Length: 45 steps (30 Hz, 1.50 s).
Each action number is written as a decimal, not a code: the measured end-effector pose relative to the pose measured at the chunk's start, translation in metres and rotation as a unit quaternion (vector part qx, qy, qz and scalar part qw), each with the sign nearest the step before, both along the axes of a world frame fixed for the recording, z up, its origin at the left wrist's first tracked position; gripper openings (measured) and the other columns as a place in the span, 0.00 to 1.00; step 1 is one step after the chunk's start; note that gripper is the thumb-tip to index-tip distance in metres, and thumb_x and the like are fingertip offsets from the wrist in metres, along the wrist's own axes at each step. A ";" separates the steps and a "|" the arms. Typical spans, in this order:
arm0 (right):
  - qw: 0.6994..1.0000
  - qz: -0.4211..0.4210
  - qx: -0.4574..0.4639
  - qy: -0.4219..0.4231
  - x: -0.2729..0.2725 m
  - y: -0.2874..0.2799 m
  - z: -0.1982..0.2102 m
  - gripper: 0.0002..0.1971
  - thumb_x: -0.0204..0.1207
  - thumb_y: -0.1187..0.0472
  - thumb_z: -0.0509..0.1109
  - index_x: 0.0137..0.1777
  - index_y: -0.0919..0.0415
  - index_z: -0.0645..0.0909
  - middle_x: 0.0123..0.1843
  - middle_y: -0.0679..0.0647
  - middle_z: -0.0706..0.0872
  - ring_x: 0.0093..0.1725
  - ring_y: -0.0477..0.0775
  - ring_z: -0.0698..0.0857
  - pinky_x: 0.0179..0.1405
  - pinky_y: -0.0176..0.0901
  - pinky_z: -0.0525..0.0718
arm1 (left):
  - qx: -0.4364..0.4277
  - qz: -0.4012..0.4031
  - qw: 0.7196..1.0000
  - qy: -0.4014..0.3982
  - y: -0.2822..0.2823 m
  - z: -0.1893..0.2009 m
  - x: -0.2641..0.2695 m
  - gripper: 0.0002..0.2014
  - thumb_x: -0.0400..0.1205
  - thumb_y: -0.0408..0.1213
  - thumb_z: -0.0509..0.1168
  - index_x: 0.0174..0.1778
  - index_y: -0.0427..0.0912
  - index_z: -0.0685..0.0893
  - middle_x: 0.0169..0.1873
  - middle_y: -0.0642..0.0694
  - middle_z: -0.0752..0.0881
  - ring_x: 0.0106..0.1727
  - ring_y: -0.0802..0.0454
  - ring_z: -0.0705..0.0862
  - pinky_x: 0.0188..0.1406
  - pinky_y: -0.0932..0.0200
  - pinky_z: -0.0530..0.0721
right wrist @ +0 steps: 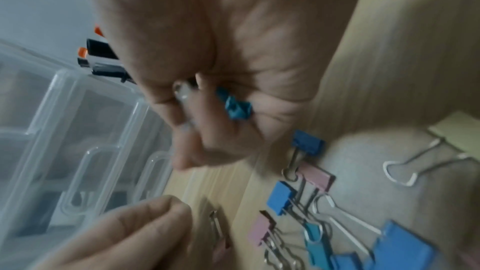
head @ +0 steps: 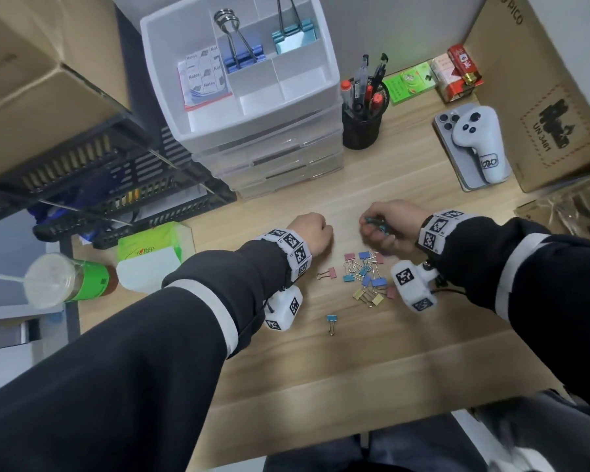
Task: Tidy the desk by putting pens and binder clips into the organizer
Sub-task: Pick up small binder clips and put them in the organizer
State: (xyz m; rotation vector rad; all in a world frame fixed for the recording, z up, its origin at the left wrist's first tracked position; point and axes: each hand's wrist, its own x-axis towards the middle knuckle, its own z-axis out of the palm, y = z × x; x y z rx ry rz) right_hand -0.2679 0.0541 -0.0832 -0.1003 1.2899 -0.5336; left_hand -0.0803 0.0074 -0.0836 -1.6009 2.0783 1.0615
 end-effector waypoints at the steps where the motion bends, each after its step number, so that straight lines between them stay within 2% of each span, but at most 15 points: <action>1: 1.000 0.005 -0.002 -0.008 0.000 0.002 0.000 0.04 0.75 0.65 0.64 0.39 0.62 0.76 0.32 0.56 0.79 0.24 0.47 0.71 0.11 0.32 0.66 | 0.001 -0.005 1.000 -0.001 0.003 -0.001 0.001 0.15 0.88 0.39 0.56 0.53 0.34 0.85 0.51 0.39 0.89 0.53 0.39 0.85 0.51 0.53 0.81; 3: 1.000 0.024 -0.007 -0.016 0.003 0.007 0.003 0.02 0.76 0.67 0.64 0.42 0.62 0.77 0.34 0.56 0.80 0.26 0.48 0.73 0.14 0.32 0.71 | -0.002 -0.023 1.000 -0.005 0.010 -0.003 0.003 0.13 0.88 0.37 0.56 0.58 0.35 0.83 0.55 0.38 0.87 0.57 0.39 0.84 0.54 0.53 0.79; 5: 0.999 0.030 -0.018 -0.003 0.006 0.012 0.005 0.05 0.75 0.69 0.61 0.40 0.63 0.76 0.29 0.55 0.78 0.23 0.47 0.70 0.14 0.34 0.68 | -0.001 -0.043 0.999 -0.011 0.019 -0.004 0.005 0.12 0.87 0.36 0.55 0.57 0.36 0.82 0.54 0.39 0.87 0.55 0.39 0.84 0.52 0.53 0.80; 8: 0.986 0.090 -0.075 0.120 0.014 0.021 0.008 0.08 0.75 0.70 0.61 0.37 0.65 0.80 0.22 0.53 0.76 0.18 0.49 0.68 0.22 0.37 0.64 | 0.013 -0.059 0.998 -0.012 0.030 -0.008 0.008 0.07 0.82 0.39 0.63 0.49 0.41 0.83 0.45 0.45 0.89 0.48 0.43 0.87 0.48 0.52 0.85; 11: 0.911 0.242 -0.185 0.279 0.021 0.035 0.008 0.08 0.74 0.65 0.68 0.39 0.63 0.90 0.28 0.53 0.84 0.26 0.50 0.78 0.28 0.37 0.73 | 0.008 -0.094 0.996 -0.004 0.042 -0.008 0.011 0.10 0.74 0.48 0.73 0.41 0.46 0.82 0.37 0.50 0.85 0.41 0.48 0.84 0.42 0.53 0.83; 14: 0.830 0.357 -0.246 0.352 0.023 0.047 0.005 0.06 0.71 0.66 0.74 0.41 0.54 0.90 0.26 0.44 0.82 0.26 0.43 0.80 0.29 0.33 0.75 | -0.013 -0.133 0.991 -0.014 0.055 -0.008 0.008 0.17 0.69 0.56 0.74 0.39 0.48 0.80 0.36 0.52 0.84 0.38 0.49 0.83 0.39 0.54 0.82; 17: 0.794 0.407 -0.236 0.385 0.022 0.054 -0.002 0.14 0.67 0.68 0.74 0.46 0.48 0.88 0.27 0.42 0.80 0.27 0.43 0.81 0.31 0.35 0.78 | -0.046 -0.144 0.987 -0.063 0.062 -0.006 -0.001 0.21 0.70 0.61 0.71 0.37 0.44 0.82 0.32 0.48 0.84 0.35 0.46 0.84 0.30 0.57 0.80; 20: 0.787 0.404 -0.239 0.400 0.015 0.058 -0.005 0.17 0.65 0.70 0.73 0.48 0.47 0.87 0.31 0.42 0.79 0.32 0.45 0.80 0.37 0.37 0.80 | -0.061 -0.126 0.987 -0.081 0.068 -0.007 -0.006 0.24 0.72 0.59 0.69 0.26 0.44 0.70 0.23 0.49 0.73 0.25 0.46 0.74 0.22 0.60 0.67; 24: 0.786 0.384 -0.255 0.412 0.008 0.063 -0.006 0.14 0.67 0.69 0.73 0.48 0.51 0.86 0.31 0.39 0.77 0.30 0.42 0.78 0.31 0.34 0.75 | -0.057 -0.101 0.989 -0.088 0.071 -0.010 -0.006 0.19 0.73 0.49 0.68 0.26 0.45 0.66 0.23 0.49 0.69 0.25 0.46 0.71 0.22 0.61 0.65; 27: 0.793 0.374 -0.240 0.418 0.013 0.065 -0.006 0.10 0.63 0.58 0.80 0.44 0.51 0.86 0.30 0.40 0.79 0.30 0.46 0.81 0.30 0.36 0.75 | -0.046 -0.097 0.991 -0.082 0.072 -0.007 -0.003 0.17 0.70 0.49 0.68 0.26 0.45 0.68 0.23 0.48 0.70 0.24 0.47 0.70 0.21 0.61 0.65; 31: 0.769 0.396 -0.226 0.448 0.026 0.064 -0.007 0.15 0.60 0.43 0.78 0.40 0.49 0.81 0.32 0.46 0.87 0.32 0.50 0.88 0.32 0.39 0.82 | -0.059 -0.087 0.990 -0.093 0.071 -0.005 -0.004 0.23 0.71 0.60 0.67 0.27 0.45 0.70 0.24 0.48 0.74 0.25 0.48 0.73 0.22 0.61 0.66; 33: 0.753 0.405 -0.220 0.470 0.031 0.061 -0.005 0.14 0.62 0.43 0.77 0.40 0.50 0.81 0.35 0.46 0.86 0.37 0.51 0.87 0.37 0.41 0.85 | -0.067 -0.083 0.990 -0.096 0.070 -0.007 -0.004 0.23 0.73 0.61 0.66 0.27 0.45 0.71 0.26 0.48 0.77 0.26 0.48 0.75 0.23 0.60 0.67; 36: 0.745 0.431 -0.203 0.467 0.034 0.058 0.000 0.10 0.65 0.50 0.76 0.36 0.55 0.82 0.33 0.50 0.88 0.34 0.54 0.89 0.38 0.45 0.88 | -0.063 -0.090 0.990 -0.091 0.069 -0.011 -0.004 0.18 0.77 0.55 0.65 0.33 0.45 0.75 0.34 0.45 0.83 0.32 0.46 0.80 0.26 0.58 0.72; 40: 0.735 0.451 -0.184 0.472 0.036 0.056 0.001 0.08 0.56 0.54 0.70 0.33 0.58 0.82 0.31 0.54 0.90 0.34 0.57 0.91 0.39 0.48 0.91 | -0.033 -0.085 0.992 -0.084 0.067 -0.011 -0.001 0.14 0.76 0.52 0.63 0.47 0.44 0.81 0.42 0.46 0.83 0.42 0.44 0.84 0.37 0.55 0.81; 45: 0.722 0.443 -0.192 0.496 0.036 0.055 -0.002 0.16 0.60 0.43 0.72 0.34 0.57 0.80 0.33 0.53 0.88 0.34 0.56 0.88 0.39 0.44 0.88 | -0.040 -0.074 0.993 -0.083 0.065 -0.006 0.004 0.16 0.81 0.50 0.55 0.35 0.43 0.77 0.40 0.42 0.85 0.40 0.41 0.82 0.32 0.55 0.73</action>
